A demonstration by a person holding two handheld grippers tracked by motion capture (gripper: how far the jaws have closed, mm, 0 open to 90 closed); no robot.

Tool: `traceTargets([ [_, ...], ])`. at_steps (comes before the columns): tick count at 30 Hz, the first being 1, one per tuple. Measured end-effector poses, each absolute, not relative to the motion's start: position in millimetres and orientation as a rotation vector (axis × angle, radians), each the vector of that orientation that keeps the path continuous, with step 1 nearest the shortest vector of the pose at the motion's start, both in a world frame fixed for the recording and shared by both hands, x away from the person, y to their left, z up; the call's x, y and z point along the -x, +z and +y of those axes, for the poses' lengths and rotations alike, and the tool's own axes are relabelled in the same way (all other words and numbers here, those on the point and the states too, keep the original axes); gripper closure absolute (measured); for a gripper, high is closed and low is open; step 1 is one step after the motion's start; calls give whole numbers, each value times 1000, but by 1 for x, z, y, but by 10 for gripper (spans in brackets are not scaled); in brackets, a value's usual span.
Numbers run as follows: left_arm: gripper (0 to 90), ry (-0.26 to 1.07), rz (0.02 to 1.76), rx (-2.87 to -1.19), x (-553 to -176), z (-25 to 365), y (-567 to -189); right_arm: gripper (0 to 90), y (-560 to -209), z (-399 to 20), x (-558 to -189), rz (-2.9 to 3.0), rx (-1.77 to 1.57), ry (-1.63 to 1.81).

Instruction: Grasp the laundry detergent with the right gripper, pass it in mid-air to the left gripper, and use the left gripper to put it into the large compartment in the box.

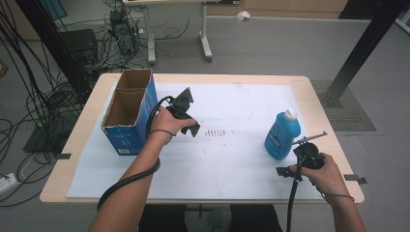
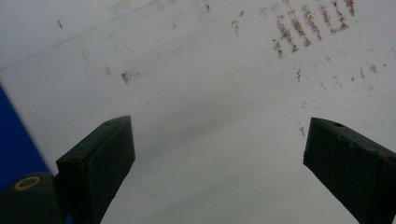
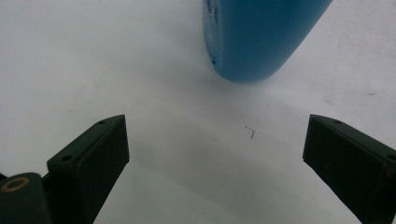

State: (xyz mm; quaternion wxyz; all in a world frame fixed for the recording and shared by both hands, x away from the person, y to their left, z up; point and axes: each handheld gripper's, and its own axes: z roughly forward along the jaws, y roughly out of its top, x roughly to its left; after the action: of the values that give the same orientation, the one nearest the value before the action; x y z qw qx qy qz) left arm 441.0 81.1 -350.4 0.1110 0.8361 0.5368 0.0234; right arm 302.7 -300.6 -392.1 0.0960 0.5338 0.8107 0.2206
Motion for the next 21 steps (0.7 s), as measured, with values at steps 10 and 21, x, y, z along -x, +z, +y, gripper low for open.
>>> traceTargets([
  [10,91,47,1575,-2451,-433,85,-352,69,-403,-306,-307,2307,-1531,759],
  [21,90,53,1593,-2461,-427,89,-357,64,-413,-312,-307,2234,-1464,873],
])
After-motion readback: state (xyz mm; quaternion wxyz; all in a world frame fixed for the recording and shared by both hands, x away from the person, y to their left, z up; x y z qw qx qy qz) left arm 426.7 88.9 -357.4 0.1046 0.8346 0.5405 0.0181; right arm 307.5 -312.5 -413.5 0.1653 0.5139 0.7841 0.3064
